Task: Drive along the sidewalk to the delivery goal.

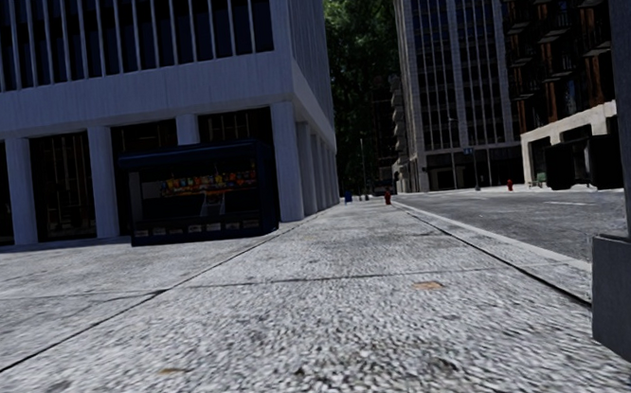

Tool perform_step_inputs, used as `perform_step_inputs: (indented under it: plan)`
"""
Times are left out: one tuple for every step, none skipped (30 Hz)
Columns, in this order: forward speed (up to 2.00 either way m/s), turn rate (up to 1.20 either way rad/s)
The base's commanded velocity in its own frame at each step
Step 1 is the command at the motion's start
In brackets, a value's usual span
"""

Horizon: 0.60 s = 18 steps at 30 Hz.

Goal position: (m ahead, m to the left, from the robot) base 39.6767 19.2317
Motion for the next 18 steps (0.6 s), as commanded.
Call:
perform_step_inputs:
  plan:
    - [2.00, 0.00]
    - [2.00, 0.00]
    - [2.00, 0.00]
    - [2.00, 0.00]
    - [2.00, 0.00]
    - [2.00, 0.00]
    - [2.00, 0.00]
    - [2.00, 0.00]
    - [2.00, 0.00]
    - [2.00, 0.00]
    - [2.00, 0.00]
    - [2.00, 0.00]
    - [2.00, 0.00]
    - [2.00, 0.00]
    - [2.00, 0.00]
    - [2.00, 0.00]
    - [2.00, 0.00]
    - [2.00, 0.00]
